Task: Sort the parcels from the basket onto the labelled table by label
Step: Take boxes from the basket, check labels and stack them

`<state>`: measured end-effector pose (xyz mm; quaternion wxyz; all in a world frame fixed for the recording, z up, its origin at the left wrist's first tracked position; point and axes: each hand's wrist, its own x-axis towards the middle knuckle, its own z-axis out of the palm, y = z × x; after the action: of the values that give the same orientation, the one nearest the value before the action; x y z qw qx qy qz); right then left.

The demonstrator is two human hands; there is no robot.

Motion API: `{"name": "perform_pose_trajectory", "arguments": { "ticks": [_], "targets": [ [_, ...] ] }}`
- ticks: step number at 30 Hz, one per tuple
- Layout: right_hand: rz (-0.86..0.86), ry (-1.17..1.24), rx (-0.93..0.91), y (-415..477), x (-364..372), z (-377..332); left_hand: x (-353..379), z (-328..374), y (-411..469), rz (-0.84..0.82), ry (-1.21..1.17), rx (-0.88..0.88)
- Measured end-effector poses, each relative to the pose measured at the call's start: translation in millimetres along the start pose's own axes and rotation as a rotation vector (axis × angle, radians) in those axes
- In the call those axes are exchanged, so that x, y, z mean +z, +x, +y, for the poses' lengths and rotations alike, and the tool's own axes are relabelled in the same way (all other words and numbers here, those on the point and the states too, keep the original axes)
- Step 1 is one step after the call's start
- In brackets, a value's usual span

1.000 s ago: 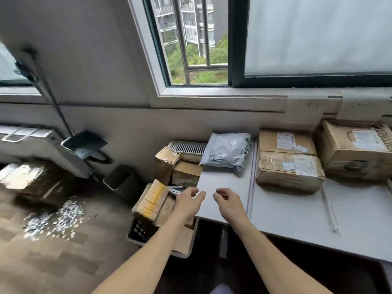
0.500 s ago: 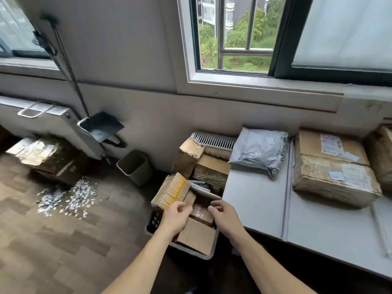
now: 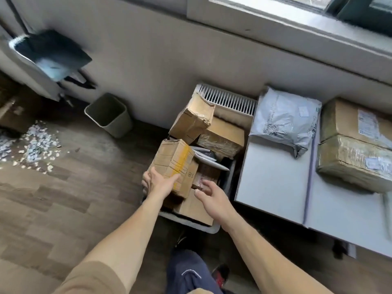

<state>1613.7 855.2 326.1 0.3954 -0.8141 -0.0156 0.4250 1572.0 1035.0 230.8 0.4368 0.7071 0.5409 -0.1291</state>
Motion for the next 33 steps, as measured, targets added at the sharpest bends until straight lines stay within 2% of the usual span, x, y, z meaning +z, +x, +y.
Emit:
{"name": "perform_pose_trajectory", "arguments": {
  "ticks": [13,20,26,29,33],
  "targets": [
    [0.063,0.09,0.166,3,26,28,-6,-33,90,-0.272,-0.175,-0.031],
    [0.165,0.095,0.189,-10,-3,38,1,-27,65,-0.255,-0.245,-0.04],
    [0.185,0.106,0.139,-12,-26,15,-6,-9,18,-0.245,-0.49,0.014],
    [0.184,0.116,0.079,-13,-33,5,-18,2,-6,-0.385,-0.735,0.018],
    [0.195,0.158,0.012,-17,-41,1,-33,15,-37,-0.606,-0.866,0.081]
  ]
}}
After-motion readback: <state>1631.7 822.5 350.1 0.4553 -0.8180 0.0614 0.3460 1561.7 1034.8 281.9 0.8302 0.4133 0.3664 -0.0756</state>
